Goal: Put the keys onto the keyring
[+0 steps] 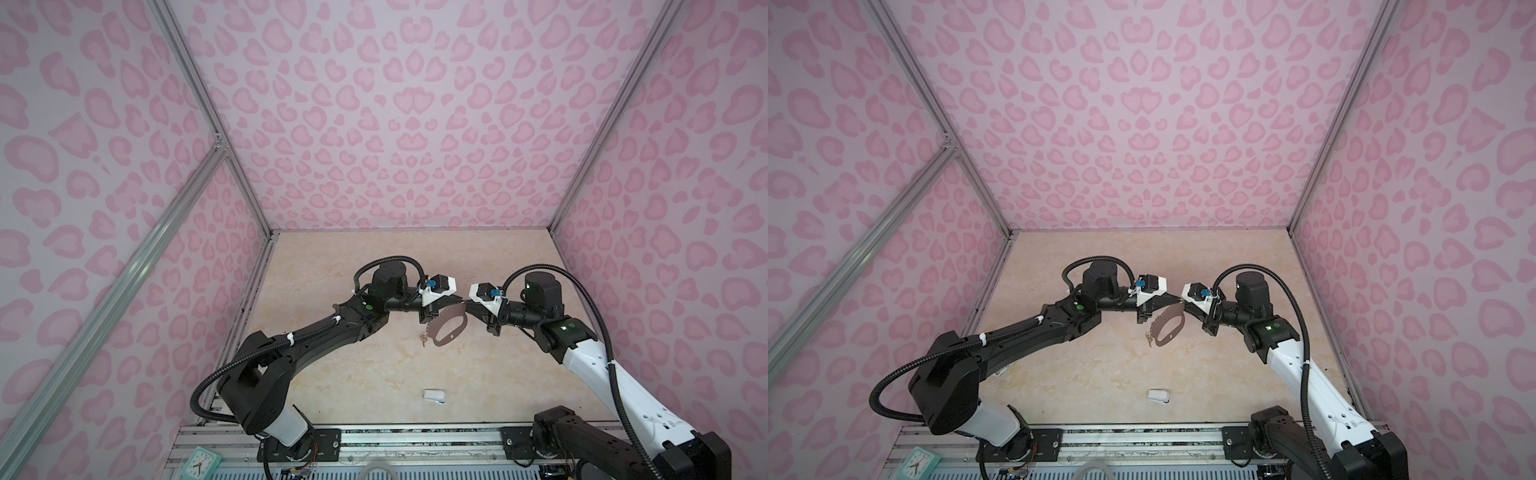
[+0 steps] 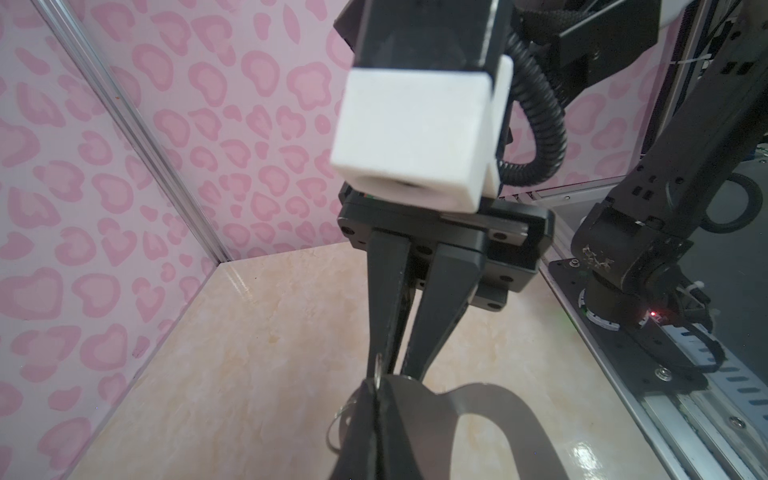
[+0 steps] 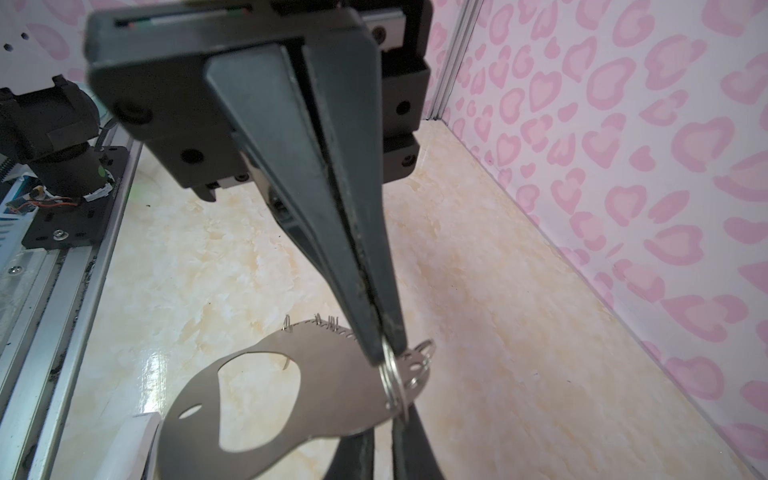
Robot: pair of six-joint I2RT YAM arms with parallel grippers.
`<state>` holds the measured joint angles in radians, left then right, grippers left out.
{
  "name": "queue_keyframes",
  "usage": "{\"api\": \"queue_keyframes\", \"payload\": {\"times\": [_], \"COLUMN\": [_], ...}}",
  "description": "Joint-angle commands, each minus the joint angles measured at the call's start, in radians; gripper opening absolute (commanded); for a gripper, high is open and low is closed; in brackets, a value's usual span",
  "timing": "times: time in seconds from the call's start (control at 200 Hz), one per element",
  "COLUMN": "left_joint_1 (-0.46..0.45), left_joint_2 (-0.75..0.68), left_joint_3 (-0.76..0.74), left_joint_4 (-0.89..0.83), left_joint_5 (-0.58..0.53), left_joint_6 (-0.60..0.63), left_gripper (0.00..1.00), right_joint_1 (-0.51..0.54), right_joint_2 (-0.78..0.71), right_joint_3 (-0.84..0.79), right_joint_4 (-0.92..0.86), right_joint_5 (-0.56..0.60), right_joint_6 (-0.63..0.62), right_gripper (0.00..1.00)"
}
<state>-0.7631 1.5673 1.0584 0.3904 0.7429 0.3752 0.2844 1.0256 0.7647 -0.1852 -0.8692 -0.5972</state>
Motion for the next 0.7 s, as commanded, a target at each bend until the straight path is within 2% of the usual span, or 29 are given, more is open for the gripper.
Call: {"api": "queue_keyframes", "payload": {"times": [0.0, 0.195, 0.405, 0.695], "left_joint_1": [-0.002, -0.005, -0.008, -0.008], "left_joint_2": [0.011, 0.009, 0.013, 0.023], "left_joint_3": [-0.001, -0.021, -0.064, -0.139], "left_joint_4": [0.033, -0.016, 0.006, 0.049], "left_joint_5": [-0.009, -0.058, -0.078, -0.110], "left_joint_6": [0.004, 0.033, 0.027, 0.031], "left_gripper": [0.03, 0.03, 0.03, 0.03], "right_joint_1": [0.000, -0.003, 0.003, 0.014], "right_joint_2": [-0.003, 0.031, 0.090, 0.127], "right_joint_3": [0.001, 0.009, 0.016, 0.022], "right_joint_4": [0.049, -0.023, -0.128, -0.224], "right_joint_5": [-0.049, -0.022, -0.005, 0.079], "right_joint_6": [0.010, -0.031, -0.121, -0.215], "right_gripper": [0.10, 0.10, 0.11, 0.15]}}
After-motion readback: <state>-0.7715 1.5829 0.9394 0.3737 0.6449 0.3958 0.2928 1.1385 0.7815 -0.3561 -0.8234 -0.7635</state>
